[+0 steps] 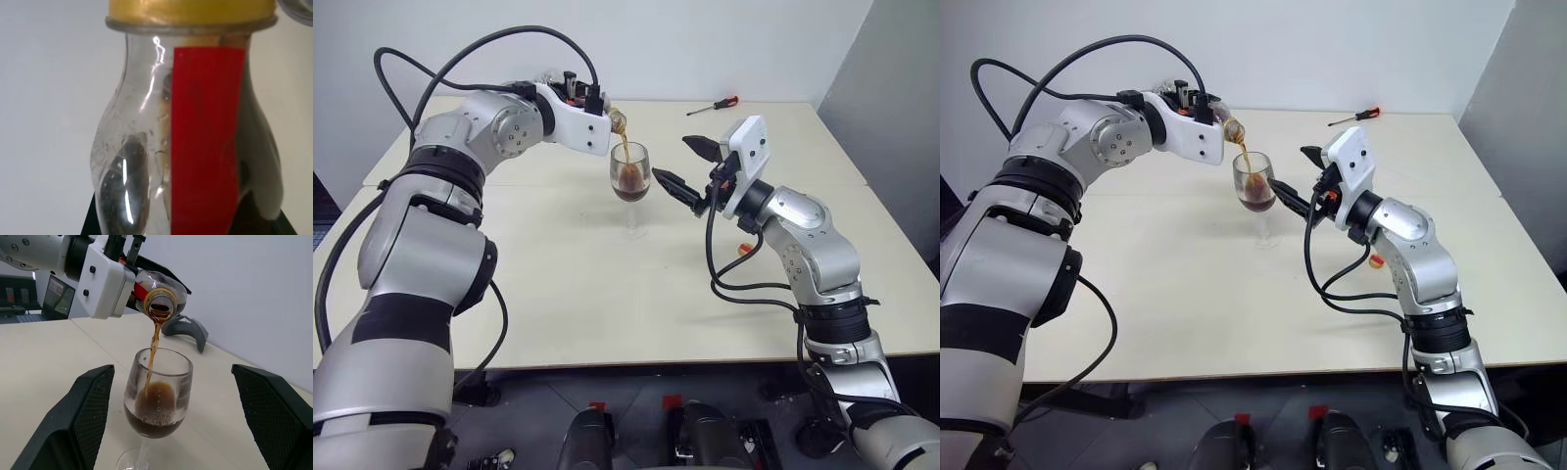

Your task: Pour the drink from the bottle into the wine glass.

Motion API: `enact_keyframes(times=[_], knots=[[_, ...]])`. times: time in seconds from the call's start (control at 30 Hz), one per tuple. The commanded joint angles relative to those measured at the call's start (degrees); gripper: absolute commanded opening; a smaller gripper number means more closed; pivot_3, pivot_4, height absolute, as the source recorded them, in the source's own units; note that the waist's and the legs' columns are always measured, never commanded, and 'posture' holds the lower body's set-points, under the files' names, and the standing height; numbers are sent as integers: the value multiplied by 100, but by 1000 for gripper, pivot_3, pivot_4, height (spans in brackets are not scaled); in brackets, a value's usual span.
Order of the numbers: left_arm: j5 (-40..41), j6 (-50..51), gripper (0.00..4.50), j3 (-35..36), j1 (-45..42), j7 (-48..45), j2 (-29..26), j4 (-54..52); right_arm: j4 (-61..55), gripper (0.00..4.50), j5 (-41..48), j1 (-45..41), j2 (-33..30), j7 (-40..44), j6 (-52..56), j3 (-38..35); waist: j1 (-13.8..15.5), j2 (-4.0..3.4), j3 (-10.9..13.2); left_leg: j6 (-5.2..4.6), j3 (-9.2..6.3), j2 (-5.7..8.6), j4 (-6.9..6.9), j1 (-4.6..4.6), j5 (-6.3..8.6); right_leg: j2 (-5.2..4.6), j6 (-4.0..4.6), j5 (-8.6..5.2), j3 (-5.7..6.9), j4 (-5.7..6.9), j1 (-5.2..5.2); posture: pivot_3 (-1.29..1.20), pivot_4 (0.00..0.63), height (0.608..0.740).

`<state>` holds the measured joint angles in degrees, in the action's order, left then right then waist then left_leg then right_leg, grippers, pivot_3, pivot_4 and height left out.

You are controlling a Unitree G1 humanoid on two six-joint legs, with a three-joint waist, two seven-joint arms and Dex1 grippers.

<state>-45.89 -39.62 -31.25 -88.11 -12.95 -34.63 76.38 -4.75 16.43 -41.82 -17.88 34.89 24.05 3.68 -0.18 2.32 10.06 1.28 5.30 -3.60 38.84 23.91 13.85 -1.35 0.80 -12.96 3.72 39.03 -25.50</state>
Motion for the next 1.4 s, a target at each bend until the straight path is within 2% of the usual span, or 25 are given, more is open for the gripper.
enact_keyframes(times=[0.03,1.4], knots=[[16,-21,1315,18,-329,147,-100,-58,-99,4117,-16,-141,-10,18,-163,-38,0,0,0,0,-1,0,0,0,0,0,0,0,0,0,0,0,150,740],[-18,4,1315,0,-321,167,-111,-52,-98,4117,-3,-152,-36,38,-122,-47,0,0,0,0,0,0,-2,2,0,0,0,0,0,-4,-1,0,150,740]])
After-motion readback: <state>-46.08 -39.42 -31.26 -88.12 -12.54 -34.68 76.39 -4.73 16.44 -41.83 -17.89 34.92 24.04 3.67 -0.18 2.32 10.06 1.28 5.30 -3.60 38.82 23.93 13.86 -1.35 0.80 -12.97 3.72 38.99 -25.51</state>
